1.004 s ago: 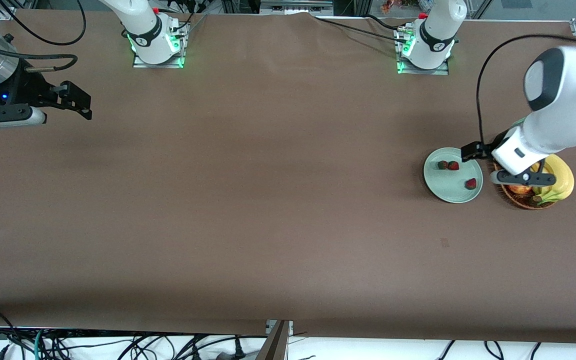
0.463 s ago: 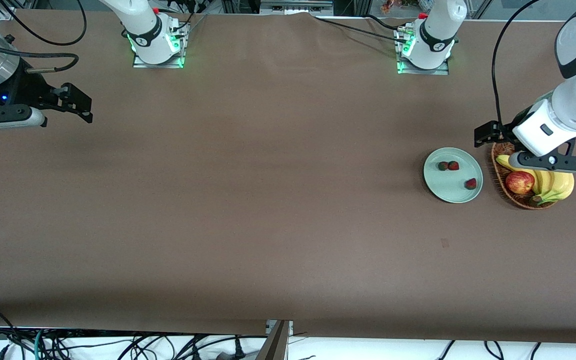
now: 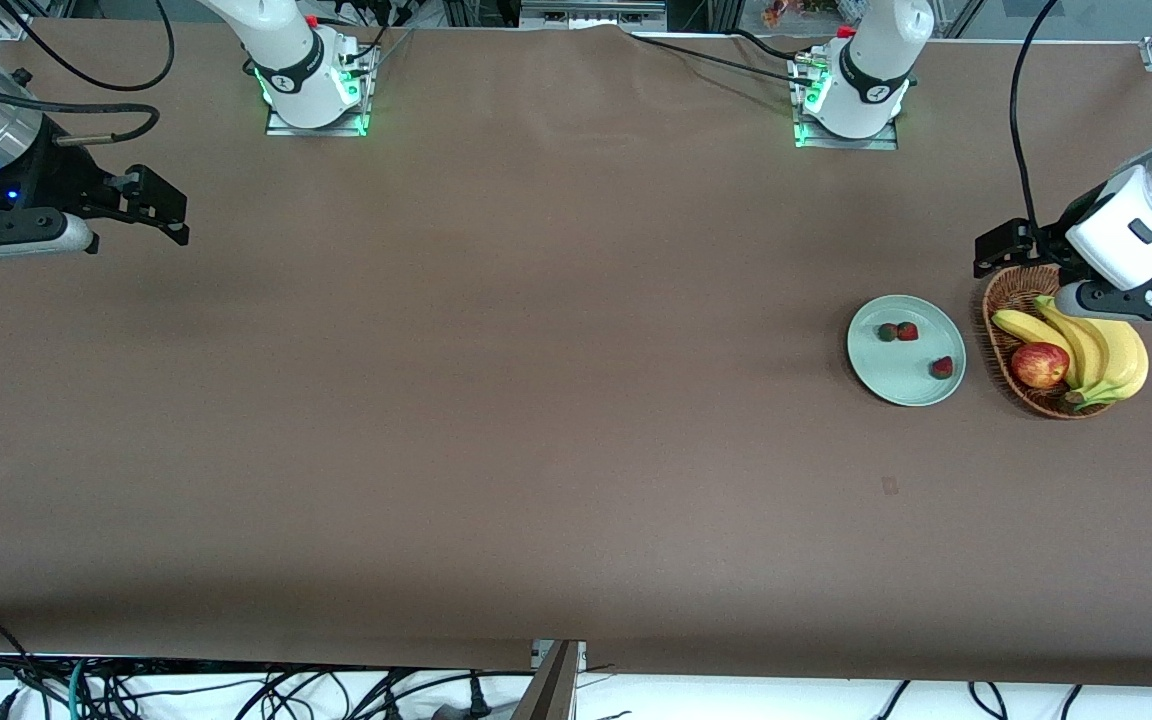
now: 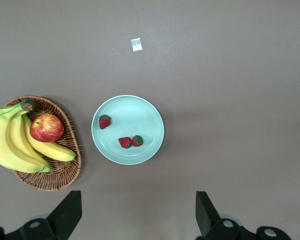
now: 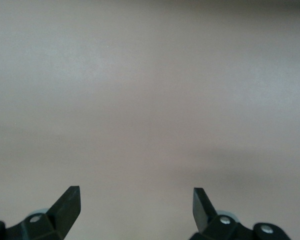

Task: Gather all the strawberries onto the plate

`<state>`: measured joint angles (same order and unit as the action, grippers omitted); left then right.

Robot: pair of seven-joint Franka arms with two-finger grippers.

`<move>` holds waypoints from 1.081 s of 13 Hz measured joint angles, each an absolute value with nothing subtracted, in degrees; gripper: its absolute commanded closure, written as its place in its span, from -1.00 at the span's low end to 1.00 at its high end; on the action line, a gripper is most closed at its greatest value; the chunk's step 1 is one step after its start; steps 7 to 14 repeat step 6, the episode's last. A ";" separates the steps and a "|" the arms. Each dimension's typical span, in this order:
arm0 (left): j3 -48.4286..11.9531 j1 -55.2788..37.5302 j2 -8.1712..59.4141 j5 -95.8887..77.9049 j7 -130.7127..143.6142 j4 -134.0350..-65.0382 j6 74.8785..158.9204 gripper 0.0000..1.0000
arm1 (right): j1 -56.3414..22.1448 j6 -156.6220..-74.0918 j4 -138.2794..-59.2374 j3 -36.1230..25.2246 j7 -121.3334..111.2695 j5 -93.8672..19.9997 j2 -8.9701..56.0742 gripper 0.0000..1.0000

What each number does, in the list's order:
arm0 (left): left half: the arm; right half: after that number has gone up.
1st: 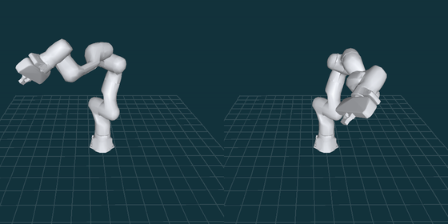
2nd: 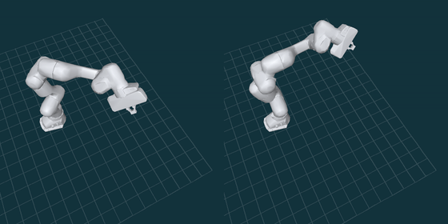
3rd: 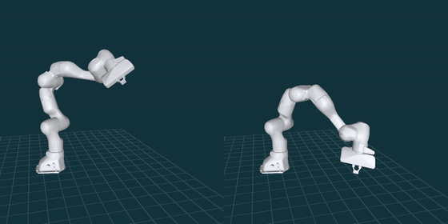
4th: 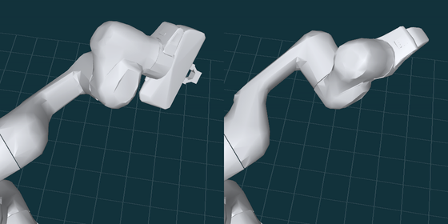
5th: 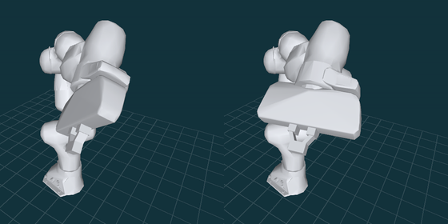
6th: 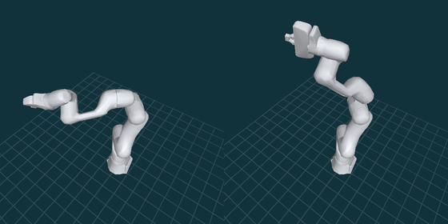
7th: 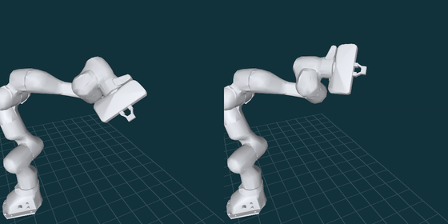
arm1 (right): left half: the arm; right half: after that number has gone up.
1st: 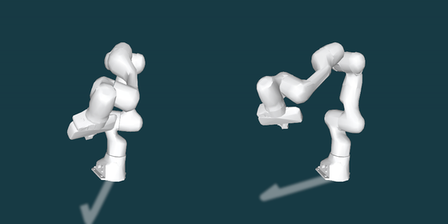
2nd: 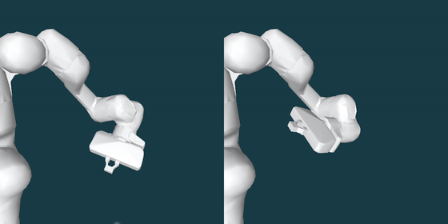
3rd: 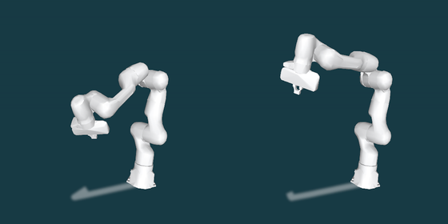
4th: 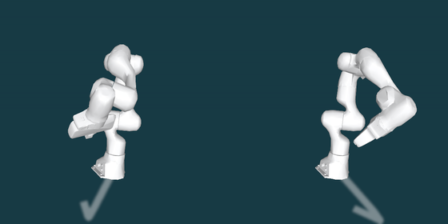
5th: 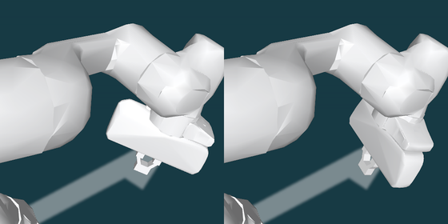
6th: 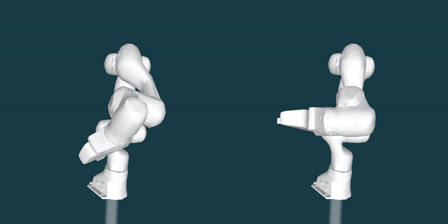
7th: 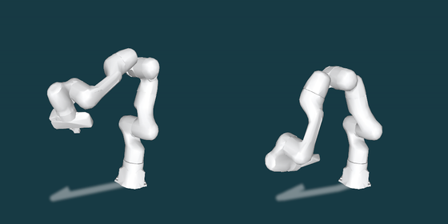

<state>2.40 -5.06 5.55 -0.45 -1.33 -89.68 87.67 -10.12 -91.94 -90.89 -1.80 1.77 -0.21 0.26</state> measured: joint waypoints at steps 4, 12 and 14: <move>2.40 -4.79 5.31 -0.45 -1.41 -89.57 87.53 -1.00 | -10.12 -91.94 -90.89 -1.79 1.77 -0.21 0.26 -0.99; 2.40 -4.79 5.02 -0.45 -1.41 -89.57 87.45 -1.00 | -10.12 -91.94 -90.89 -1.79 1.77 -0.21 0.26 -0.99; 2.40 -4.79 5.02 -0.45 -1.41 -89.57 87.45 -1.00 | -10.12 -91.94 -90.89 -1.79 1.77 -0.21 0.26 -0.99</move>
